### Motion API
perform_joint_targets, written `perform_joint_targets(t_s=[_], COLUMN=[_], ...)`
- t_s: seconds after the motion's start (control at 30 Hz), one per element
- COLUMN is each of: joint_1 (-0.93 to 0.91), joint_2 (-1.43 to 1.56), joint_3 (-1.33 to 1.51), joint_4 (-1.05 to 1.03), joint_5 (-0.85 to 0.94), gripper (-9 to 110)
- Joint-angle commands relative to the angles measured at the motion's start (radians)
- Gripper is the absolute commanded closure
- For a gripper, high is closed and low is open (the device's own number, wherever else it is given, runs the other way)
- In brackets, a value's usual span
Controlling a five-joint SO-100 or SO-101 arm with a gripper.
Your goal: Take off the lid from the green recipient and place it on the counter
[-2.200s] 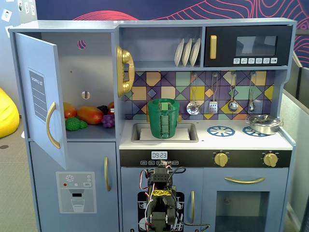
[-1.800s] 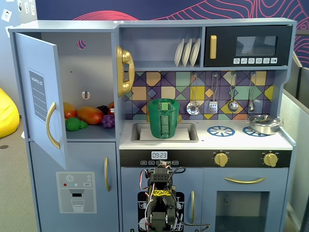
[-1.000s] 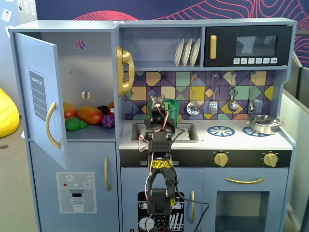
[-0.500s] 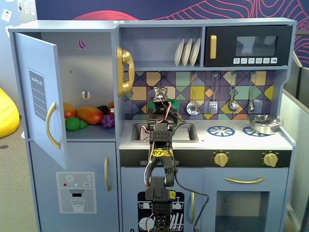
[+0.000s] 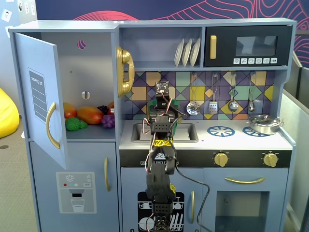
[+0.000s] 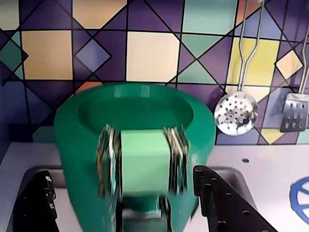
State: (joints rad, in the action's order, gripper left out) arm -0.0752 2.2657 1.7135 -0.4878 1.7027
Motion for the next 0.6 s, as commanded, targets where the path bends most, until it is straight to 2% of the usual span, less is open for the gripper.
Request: perform_joint_targets(t_s=[0.0,0.57], joint_1=[-0.012,-0.015], joint_2=[-0.052,-0.141], joint_3=[-0.112,-0.167], joint_4=[0.037,0.014], joint_5=[-0.014,-0.044], gripper=[71,76])
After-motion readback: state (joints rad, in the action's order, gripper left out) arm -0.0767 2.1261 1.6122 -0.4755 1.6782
